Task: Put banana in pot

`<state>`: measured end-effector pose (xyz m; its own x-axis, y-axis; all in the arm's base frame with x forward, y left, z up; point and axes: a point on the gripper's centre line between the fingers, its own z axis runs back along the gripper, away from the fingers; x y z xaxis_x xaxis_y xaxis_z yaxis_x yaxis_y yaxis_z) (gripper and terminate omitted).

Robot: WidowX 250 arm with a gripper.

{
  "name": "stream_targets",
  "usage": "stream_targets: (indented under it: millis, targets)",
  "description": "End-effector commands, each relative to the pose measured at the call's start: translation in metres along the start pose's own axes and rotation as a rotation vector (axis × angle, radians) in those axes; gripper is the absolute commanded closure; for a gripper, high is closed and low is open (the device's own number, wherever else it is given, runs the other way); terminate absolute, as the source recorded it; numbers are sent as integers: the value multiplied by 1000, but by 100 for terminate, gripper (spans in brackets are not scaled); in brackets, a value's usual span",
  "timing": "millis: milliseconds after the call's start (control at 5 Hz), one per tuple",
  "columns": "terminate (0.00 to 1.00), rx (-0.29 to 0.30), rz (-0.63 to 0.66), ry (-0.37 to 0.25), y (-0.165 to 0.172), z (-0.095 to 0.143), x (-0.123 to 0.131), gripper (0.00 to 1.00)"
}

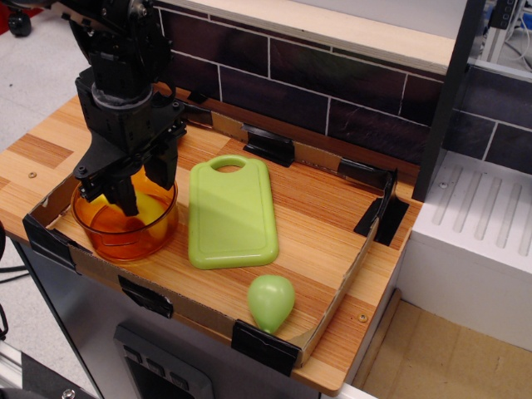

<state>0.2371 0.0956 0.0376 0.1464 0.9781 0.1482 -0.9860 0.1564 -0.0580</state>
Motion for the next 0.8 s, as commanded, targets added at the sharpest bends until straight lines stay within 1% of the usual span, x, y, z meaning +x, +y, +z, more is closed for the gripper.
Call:
stream_targets:
  millis: [0, 200, 400, 600]
  targets:
    - [0, -74, -4, 0, -10, 29, 11, 0]
    - [0, -93, 1, 37, -19, 49, 6, 0]
    - [0, -117, 13, 76, -30, 75, 1, 0]
    - [0, -121, 10, 85, -38, 92, -2, 0]
